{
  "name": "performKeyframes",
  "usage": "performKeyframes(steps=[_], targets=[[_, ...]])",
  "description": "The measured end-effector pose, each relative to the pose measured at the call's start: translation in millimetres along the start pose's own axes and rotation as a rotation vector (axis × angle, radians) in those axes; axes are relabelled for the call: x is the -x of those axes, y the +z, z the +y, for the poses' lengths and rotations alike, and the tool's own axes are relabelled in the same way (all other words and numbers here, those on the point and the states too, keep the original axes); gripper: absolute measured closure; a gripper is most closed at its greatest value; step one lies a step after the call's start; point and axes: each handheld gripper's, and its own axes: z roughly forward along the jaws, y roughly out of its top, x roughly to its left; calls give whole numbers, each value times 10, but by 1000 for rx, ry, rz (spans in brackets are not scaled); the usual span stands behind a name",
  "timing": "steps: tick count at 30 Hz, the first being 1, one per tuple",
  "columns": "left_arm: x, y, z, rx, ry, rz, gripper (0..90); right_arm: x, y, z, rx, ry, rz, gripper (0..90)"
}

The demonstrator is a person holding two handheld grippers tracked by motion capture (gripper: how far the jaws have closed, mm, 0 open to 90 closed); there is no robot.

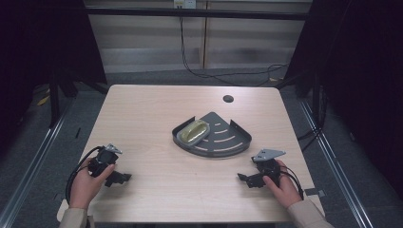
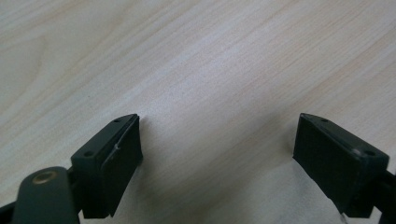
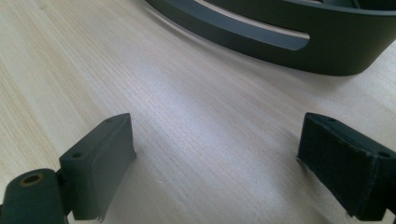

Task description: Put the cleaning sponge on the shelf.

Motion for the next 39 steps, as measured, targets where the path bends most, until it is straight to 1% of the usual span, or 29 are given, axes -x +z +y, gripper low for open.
performKeyframes(steps=[4,5,6,7,8,9,10,11,14,16,17,18,22,24,25,26,27,31,32,34,39], targets=[[-8,21,-50,53,9,-6,109,0,0,0,0,0,0,99],[-16,22,-65,62,18,-10,101,0,-1,0,-1,0,-2,99],[-8,28,-79,75,7,-15,95,0,0,0,0,0,0,99],[-23,27,-89,83,27,-8,94,0,0,0,0,0,0,99],[-17,34,-105,97,23,1,94,0,0,0,0,0,0,99],[-18,42,-115,108,27,1,90,0,0,0,0,0,-1,99],[-25,43,-126,112,36,-7,78,0,0,0,0,0,0,99],[-29,48,-138,122,44,-3,66,0,0,0,0,0,0,99],[-48,67,-167,146,51,-10,30,0,-1,0,-1,-1,-2,99],[-51,81,-185,163,52,-3,0,0,0,0,0,0,0,99],[-64,77,-192,164,58,-20,0,0,0,0,0,0,0,99],[-62,83,-201,176,56,-8,0,0,0,0,0,0,0,99],[-76,86,-230,201,57,-11,0,0,-1,0,-2,-1,-2,99],[-79,95,-253,226,53,-11,0,0,0,0,0,0,0,99],[-79,95,-253,226,53,-11,0,0,0,0,0,0,0,99],[-87,103,-275,250,54,-7,0,0,0,0,0,0,0,99],[-90,108,-286,264,53,-5,0,0,0,0,0,0,0,99],[-101,125,-313,299,56,-7,0,0,0,0,0,0,0,99],[-101,125,-313,299,56,-7,0,0,0,0,0,0,0,99],[-109,134,-335,324,57,-4,0,0,-1,0,-2,-1,-2,99],[-110,135,-334,326,57,-5,0,0,0,0,0,0,0,99]])
